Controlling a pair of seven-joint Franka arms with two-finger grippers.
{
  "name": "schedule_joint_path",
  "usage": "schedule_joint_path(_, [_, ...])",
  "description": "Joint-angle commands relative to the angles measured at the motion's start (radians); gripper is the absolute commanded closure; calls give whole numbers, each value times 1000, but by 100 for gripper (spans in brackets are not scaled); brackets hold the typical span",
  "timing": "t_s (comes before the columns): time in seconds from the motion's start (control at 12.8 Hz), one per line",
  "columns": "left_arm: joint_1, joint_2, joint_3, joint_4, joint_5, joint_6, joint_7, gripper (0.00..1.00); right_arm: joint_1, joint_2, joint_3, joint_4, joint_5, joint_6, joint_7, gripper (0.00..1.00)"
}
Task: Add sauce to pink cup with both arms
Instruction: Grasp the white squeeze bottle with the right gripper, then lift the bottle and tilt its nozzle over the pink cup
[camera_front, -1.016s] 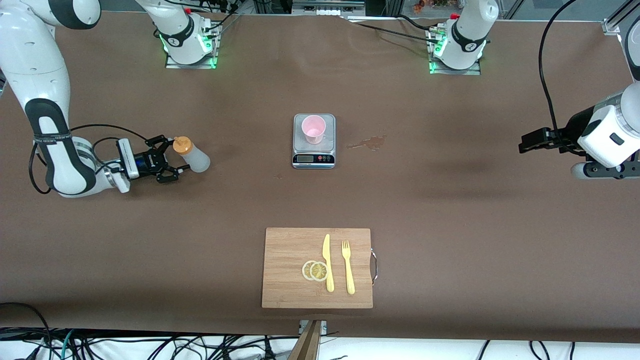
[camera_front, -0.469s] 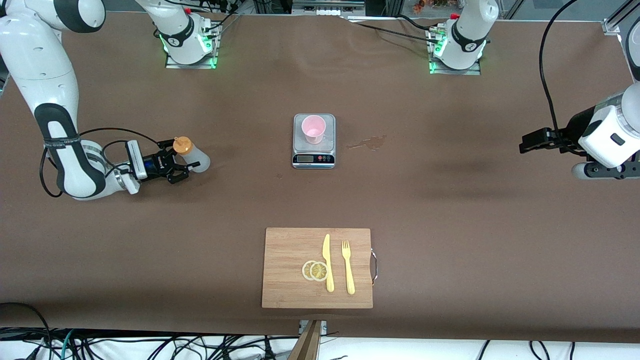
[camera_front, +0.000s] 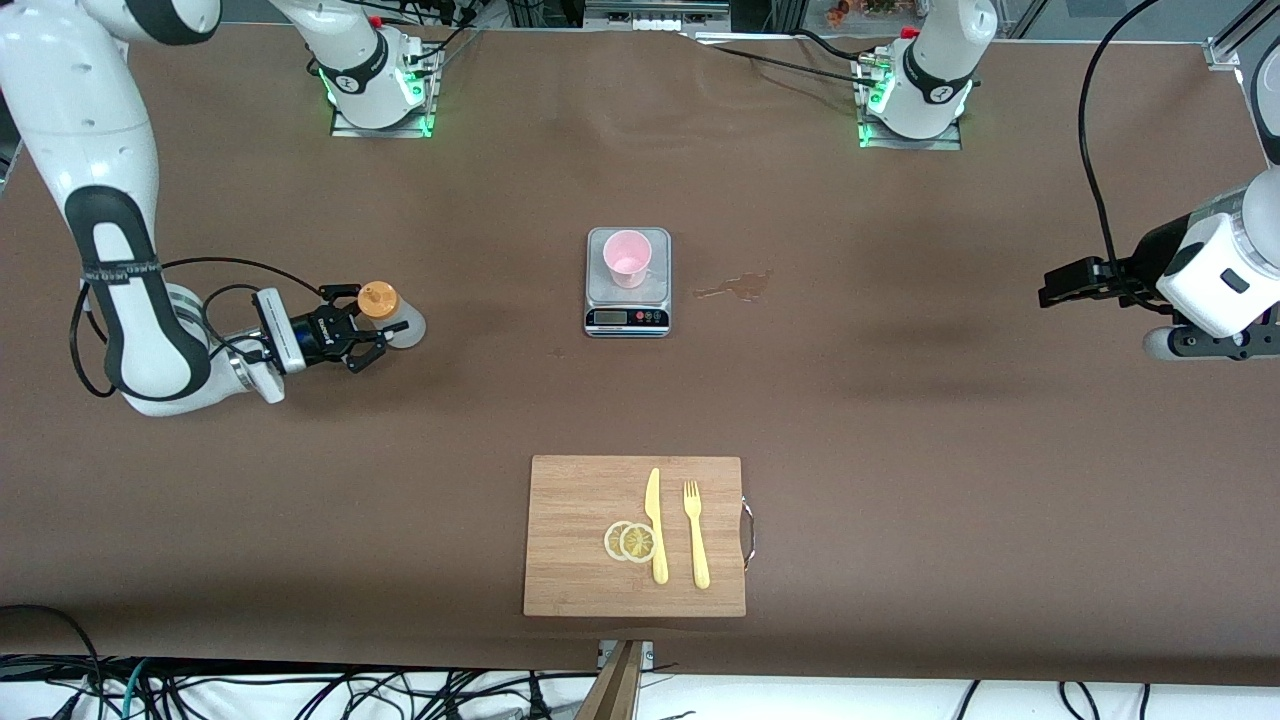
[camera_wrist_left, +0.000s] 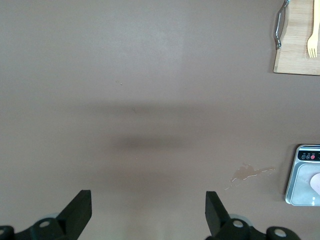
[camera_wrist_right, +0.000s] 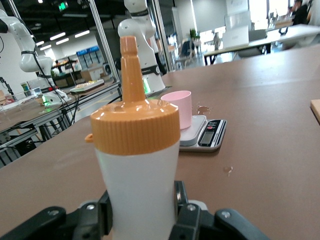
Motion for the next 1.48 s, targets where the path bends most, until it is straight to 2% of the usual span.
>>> schedule_joint_path(0.0, [8,-6,-8,-3,3,-8,14,0,122,-169,-9,-33,-92,90,214,88])
schedule_joint_path(0.39, [8,5,-8,22,2,-8,8,0,333,-291,-6,-32,-348,231,551,87])
schedule_joint_path(0.7, [9,7,-8,23,3,-8,8,0,492,-302,-3,-29,-535,317,792,87])
schedule_joint_path(1.41, [11,7,-7,25,5,-8,8,0,770,-322,-3,-27,-876,334,1348,86])
